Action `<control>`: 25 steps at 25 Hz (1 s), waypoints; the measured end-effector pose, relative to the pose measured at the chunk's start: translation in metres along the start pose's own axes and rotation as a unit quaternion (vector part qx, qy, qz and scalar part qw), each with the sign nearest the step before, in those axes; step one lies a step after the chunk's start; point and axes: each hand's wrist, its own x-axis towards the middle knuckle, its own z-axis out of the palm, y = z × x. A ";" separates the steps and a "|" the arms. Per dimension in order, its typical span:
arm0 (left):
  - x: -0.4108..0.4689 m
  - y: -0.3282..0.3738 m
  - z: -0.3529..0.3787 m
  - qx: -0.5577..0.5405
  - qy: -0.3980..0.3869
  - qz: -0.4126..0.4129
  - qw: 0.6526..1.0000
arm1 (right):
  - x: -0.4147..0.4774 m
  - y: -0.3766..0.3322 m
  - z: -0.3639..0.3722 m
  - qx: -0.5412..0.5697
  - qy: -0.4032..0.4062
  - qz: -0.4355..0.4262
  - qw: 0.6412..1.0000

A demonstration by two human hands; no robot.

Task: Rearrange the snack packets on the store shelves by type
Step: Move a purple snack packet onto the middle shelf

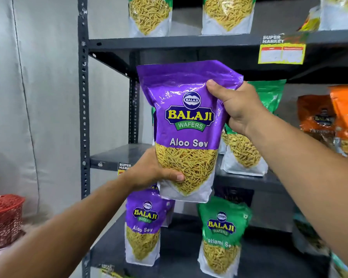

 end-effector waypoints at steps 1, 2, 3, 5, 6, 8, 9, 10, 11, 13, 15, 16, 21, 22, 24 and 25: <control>-0.008 -0.001 0.013 -0.007 0.000 -0.009 1.000 | -0.011 -0.005 -0.007 -0.010 0.001 0.001 1.000; -0.015 -0.003 0.025 -0.020 -0.001 -0.017 1.000 | -0.020 -0.009 -0.015 -0.022 0.002 0.000 1.000; -0.022 -0.008 0.038 -0.038 -0.003 -0.030 0.999 | -0.031 -0.013 -0.024 -0.041 0.002 0.002 0.999; -0.034 -0.021 0.064 -0.066 -0.001 -0.060 0.996 | -0.050 -0.019 -0.047 -0.093 0.000 0.012 0.996; -0.038 -0.031 0.078 -0.074 0.003 -0.078 0.994 | -0.059 -0.018 -0.061 -0.127 -0.004 0.018 0.992; -0.045 -0.056 0.107 -0.090 0.012 -0.109 0.990 | -0.074 -0.017 -0.092 -0.236 -0.010 0.031 0.971; -0.048 -0.072 0.121 -0.095 0.017 -0.125 0.987 | -0.081 -0.016 -0.107 -0.321 -0.017 0.034 0.946; -0.050 -0.090 0.137 -0.095 0.018 -0.139 0.986 | -0.086 -0.015 -0.122 -0.426 -0.032 0.035 0.903; -0.051 -0.110 0.156 -0.092 0.012 -0.154 0.984 | -0.091 -0.013 -0.138 -0.536 -0.063 0.039 0.841; -0.053 -0.153 0.196 -0.076 0.004 -0.184 0.980 | -0.099 -0.004 -0.165 -0.717 -0.170 0.057 0.673; -0.049 -0.191 0.232 -0.059 0.006 -0.211 0.976 | -0.104 0.016 -0.188 -0.811 -0.250 0.082 0.522; -0.045 -0.206 0.247 -0.058 0.001 -0.224 0.973 | -0.106 0.028 -0.199 -0.827 -0.267 0.097 0.486; -0.012 -0.271 0.295 -0.011 -0.002 -0.273 0.962 | -0.107 0.078 -0.246 -0.840 -0.267 0.156 0.447; -0.006 -0.282 0.303 0.003 -0.012 -0.280 0.960 | -0.107 0.086 -0.256 -0.844 -0.269 0.159 0.436; 0.005 -0.299 0.314 0.017 -0.034 -0.291 0.956 | -0.108 0.102 -0.274 -0.849 -0.266 0.171 0.424; 0.009 -0.308 0.319 0.025 -0.041 -0.296 0.954 | -0.107 0.109 -0.282 -0.850 -0.259 0.175 0.424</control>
